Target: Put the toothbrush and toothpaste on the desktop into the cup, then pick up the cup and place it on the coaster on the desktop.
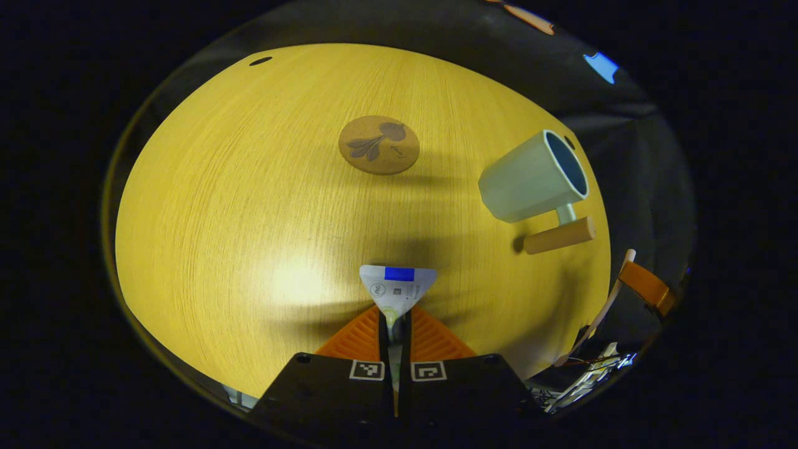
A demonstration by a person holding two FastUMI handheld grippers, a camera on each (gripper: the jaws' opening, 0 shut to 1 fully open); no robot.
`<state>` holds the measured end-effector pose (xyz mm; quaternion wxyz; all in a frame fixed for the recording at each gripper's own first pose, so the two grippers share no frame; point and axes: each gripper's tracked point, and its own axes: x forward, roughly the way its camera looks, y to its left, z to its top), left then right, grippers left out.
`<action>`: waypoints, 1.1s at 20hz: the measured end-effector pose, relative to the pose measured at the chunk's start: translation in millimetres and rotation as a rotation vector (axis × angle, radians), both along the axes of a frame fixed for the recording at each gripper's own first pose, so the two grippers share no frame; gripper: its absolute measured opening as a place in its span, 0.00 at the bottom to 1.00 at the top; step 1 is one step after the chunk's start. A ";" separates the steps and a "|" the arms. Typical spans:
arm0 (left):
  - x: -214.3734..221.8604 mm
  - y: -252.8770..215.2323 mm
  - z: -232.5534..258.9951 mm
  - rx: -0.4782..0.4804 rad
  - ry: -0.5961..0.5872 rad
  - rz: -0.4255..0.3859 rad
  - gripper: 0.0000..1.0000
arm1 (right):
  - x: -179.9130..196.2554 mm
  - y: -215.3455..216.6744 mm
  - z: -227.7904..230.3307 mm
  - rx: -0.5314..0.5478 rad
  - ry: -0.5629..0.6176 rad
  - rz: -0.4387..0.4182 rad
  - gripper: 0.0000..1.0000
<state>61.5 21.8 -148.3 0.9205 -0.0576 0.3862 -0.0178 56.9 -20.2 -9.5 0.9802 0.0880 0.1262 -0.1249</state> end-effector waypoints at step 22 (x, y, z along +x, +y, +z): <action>18.3 -21.3 165.8 0.142 -0.557 -0.351 0.00 | 84.1 80.6 185.2 -0.182 -0.659 0.116 0.06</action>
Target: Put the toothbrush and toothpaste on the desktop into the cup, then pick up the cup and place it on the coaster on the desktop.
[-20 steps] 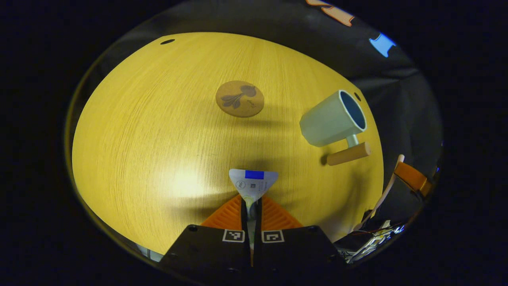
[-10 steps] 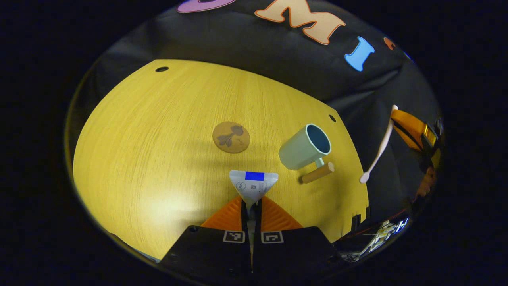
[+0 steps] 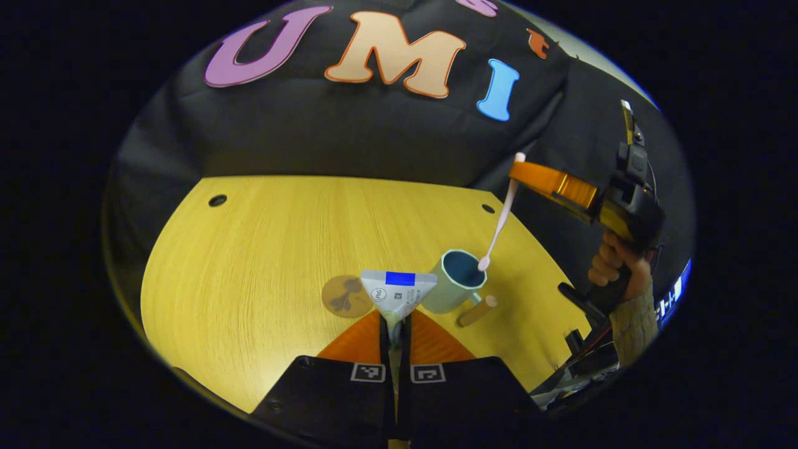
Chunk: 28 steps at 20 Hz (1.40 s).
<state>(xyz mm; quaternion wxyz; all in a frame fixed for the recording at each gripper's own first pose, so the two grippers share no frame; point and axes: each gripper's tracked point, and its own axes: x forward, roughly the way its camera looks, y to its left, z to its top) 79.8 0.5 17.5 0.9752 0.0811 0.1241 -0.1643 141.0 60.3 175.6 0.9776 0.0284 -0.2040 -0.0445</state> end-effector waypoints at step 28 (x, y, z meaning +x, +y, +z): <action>75.3 -129.6 75.1 -0.115 -0.360 -0.470 0.00 | -80.1 -81.4 -117.7 0.184 0.120 -0.222 0.98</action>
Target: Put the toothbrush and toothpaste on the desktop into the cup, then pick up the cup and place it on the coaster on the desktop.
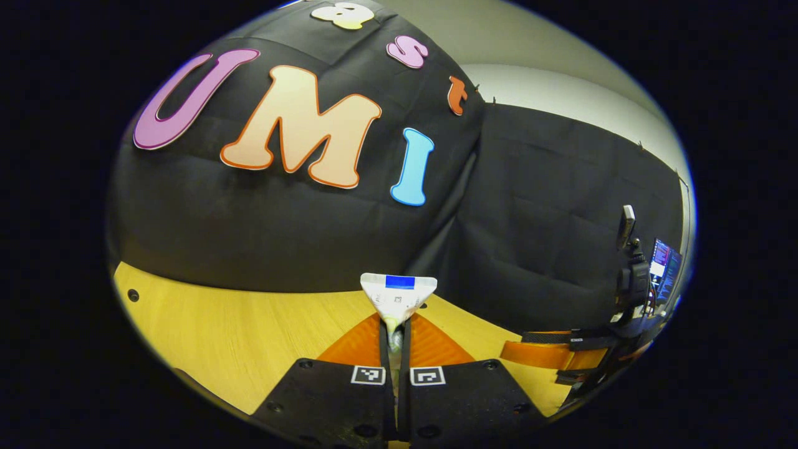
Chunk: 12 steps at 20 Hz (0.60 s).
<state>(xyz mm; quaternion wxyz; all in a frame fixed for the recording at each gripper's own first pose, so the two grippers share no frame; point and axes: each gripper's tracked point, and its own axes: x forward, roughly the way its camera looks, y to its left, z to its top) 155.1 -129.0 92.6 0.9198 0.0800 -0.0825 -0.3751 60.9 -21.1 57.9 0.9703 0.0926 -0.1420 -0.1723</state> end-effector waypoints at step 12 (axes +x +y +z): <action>6.6 -6.1 -65.1 0.068 0.056 -0.018 0.18 | -38.9 -11.8 -39.1 0.013 0.045 -0.068 0.94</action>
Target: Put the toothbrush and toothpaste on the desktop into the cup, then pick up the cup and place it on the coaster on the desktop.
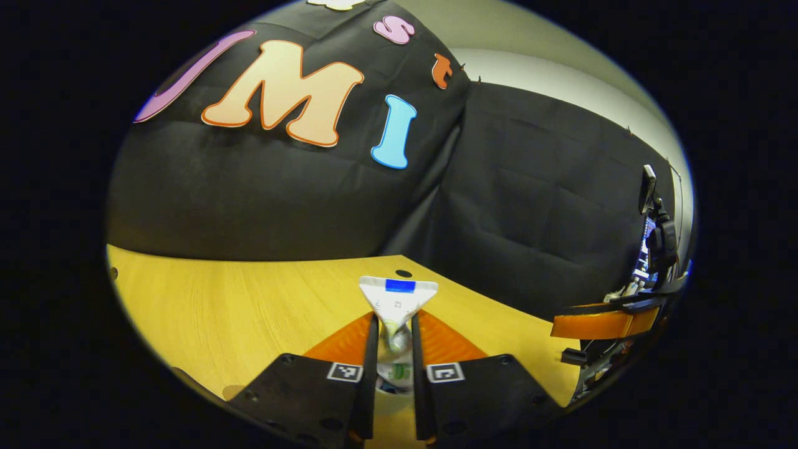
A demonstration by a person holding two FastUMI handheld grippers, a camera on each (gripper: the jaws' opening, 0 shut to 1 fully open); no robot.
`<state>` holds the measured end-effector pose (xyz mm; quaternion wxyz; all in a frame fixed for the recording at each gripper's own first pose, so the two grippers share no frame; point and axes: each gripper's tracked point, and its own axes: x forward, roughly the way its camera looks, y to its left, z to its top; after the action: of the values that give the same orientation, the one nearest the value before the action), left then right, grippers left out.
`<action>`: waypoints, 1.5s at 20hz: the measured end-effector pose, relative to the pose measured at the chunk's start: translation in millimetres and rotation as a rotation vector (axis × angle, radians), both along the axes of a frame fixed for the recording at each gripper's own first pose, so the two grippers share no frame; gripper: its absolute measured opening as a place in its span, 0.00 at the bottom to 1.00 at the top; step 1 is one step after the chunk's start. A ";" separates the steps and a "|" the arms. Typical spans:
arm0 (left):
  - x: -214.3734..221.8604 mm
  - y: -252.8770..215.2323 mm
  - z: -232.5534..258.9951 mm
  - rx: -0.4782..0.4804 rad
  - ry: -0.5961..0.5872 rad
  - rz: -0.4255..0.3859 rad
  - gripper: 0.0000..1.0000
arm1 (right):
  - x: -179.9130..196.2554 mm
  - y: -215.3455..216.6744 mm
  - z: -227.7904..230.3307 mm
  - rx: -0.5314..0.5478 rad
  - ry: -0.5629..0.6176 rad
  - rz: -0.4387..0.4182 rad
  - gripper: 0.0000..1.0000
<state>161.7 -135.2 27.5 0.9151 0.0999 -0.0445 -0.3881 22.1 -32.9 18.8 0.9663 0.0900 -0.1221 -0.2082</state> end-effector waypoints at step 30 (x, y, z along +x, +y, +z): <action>-127.8 298.2 13.8 -0.237 0.036 0.878 0.93 | 157.7 92.7 -78.4 -0.153 0.786 0.374 0.37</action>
<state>33.9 163.0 41.3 0.9987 -0.0029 -0.0258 0.0429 179.7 59.9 -59.6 0.9642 -0.0471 0.2583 -0.0384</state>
